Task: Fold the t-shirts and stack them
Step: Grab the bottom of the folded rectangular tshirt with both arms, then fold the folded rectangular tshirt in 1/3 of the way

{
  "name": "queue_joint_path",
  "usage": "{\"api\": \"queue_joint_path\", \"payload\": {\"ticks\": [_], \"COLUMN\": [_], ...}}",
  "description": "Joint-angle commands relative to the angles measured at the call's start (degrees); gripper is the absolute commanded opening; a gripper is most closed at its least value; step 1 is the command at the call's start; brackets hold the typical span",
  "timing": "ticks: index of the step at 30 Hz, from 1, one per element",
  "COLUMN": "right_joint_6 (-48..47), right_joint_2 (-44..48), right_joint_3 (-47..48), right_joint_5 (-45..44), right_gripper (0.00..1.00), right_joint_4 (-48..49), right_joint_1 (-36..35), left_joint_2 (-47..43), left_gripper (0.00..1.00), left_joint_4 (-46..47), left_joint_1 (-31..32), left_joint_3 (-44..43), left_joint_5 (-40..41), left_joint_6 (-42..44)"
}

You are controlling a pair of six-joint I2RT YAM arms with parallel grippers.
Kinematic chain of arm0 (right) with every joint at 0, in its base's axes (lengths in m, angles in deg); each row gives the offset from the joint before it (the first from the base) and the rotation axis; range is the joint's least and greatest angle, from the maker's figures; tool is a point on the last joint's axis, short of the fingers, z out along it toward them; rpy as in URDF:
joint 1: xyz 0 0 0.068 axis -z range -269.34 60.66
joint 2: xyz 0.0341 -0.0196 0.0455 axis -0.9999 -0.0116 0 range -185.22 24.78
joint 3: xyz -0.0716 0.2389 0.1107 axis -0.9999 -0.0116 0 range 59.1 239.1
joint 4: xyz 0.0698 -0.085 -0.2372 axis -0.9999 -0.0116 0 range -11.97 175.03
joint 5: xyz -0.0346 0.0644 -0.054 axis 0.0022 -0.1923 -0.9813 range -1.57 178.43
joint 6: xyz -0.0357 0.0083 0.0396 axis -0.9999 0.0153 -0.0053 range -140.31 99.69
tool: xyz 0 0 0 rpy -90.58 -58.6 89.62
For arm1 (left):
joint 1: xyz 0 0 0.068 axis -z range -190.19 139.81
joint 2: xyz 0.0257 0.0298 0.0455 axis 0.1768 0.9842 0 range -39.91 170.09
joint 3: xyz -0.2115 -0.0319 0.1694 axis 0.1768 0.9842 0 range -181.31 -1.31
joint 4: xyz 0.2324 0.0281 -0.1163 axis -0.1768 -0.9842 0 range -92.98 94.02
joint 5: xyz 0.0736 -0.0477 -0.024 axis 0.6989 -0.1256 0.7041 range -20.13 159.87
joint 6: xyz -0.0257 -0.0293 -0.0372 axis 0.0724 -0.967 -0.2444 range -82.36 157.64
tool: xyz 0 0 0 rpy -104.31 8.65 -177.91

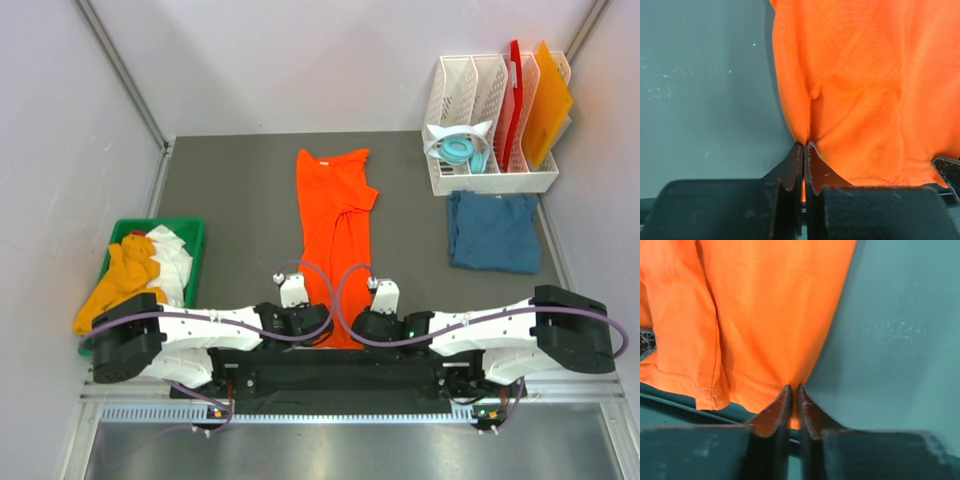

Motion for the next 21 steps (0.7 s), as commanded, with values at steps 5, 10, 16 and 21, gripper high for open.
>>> {"api": "queue_joint_path", "payload": {"ticks": [5,10,16,21], "right_joint_6": [3.17,3.96,2.38,1.41], "right_joint_2": [1.01,4.44,7.08,6.55], "right_joint_3": [0.12,6.98,11.47,14.37], "right_joint_5": [0.46,-9.49,-14.59,-17.93], "right_gripper": [0.00,0.00,0.00,0.00], "right_joint_4": [-10.08,-21.23,-24.16,-26.36], "right_joint_1": [-2.35,-7.89,-8.69,-8.51], "left_joint_2": [-0.71,-3.96,-8.18,-9.24], "left_gripper": [0.00,0.00,0.00,0.00], "left_joint_4": [-4.48,-9.47,-11.94,-13.96], "left_joint_1": [0.87,3.42,3.78,3.78], "left_joint_3": [1.18,-3.81,-7.96,-10.42], "left_joint_5": [-2.48,2.61,5.51,7.54], "left_joint_6": [0.36,1.85,3.35,3.70]}}
